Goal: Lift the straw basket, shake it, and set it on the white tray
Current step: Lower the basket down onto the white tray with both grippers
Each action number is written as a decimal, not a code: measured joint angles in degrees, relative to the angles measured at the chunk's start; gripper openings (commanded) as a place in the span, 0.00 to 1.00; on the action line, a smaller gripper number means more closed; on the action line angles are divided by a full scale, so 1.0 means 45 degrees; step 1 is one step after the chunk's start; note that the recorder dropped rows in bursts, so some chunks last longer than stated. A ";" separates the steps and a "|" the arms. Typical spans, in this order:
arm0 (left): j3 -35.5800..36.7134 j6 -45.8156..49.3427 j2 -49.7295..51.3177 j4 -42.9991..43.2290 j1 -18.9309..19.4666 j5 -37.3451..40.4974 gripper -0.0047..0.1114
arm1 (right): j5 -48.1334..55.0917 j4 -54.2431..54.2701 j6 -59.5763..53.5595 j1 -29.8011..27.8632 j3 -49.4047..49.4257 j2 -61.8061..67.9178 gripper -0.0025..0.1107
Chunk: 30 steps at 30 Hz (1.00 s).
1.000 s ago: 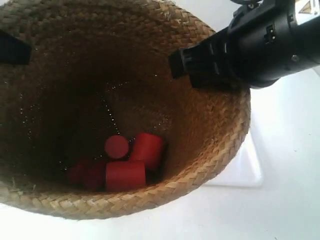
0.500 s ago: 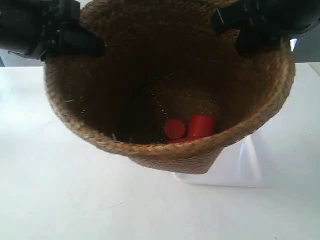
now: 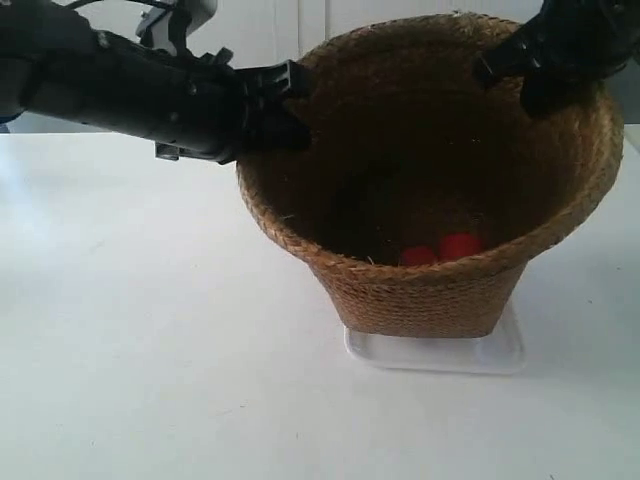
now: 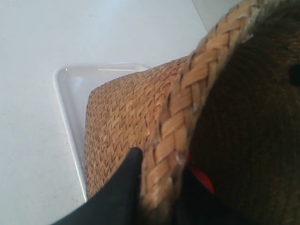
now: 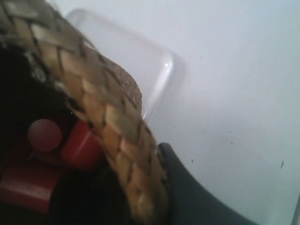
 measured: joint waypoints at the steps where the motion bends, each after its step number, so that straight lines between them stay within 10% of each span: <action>1: -0.0369 0.0141 0.0284 0.0000 0.0000 0.0162 0.04 | 0.0000 -0.0072 0.0000 -0.0093 0.0000 0.0000 0.02; 30: -0.1759 0.0297 0.2076 -0.0133 0.0000 0.0400 0.04 | -0.0974 -0.1372 -0.0081 -0.0181 -0.0055 0.0929 0.02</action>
